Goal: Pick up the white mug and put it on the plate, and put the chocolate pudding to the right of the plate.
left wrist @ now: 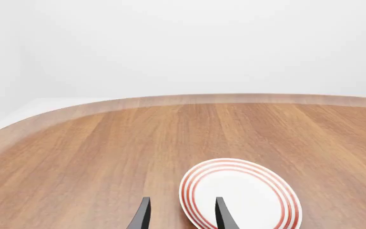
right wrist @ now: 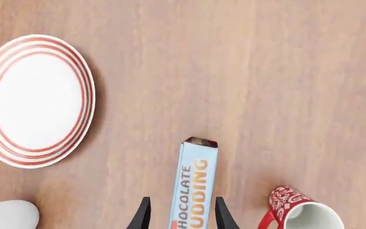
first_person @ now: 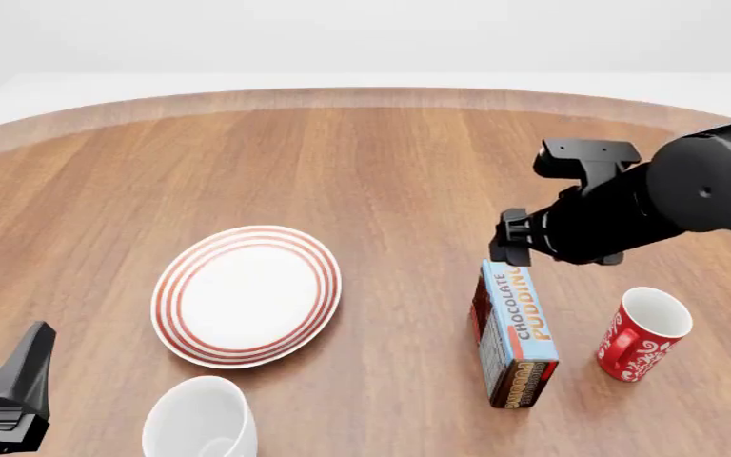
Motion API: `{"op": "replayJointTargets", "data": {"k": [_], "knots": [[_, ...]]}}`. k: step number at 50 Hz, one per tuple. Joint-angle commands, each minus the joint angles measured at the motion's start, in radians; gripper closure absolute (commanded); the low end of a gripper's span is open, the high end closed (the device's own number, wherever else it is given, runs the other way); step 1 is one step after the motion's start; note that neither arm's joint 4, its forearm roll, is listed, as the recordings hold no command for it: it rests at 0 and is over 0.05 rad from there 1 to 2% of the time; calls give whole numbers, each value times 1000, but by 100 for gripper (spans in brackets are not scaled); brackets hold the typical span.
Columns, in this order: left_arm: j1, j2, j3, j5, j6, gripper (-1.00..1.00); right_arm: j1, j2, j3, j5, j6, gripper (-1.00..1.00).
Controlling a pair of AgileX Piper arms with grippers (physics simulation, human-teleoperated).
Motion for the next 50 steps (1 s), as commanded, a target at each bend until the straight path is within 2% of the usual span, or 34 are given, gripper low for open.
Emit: {"op": "replayJointTargets", "data": {"k": [1,16,17,45,50], "knots": [[0,0,0,0,0,-100,-8,12,36,-25,6,-100],[0,0,0,0,0,-100,-11,33,66,-49,0,-100],[0,0,0,0,0,-100,-3,37,71,-53,16,-100],[0,0,0,0,0,-100,21,88,132,-110,50,-100],[0,0,0,0,0,-100,10,90,146,-116,34,-100]]}}
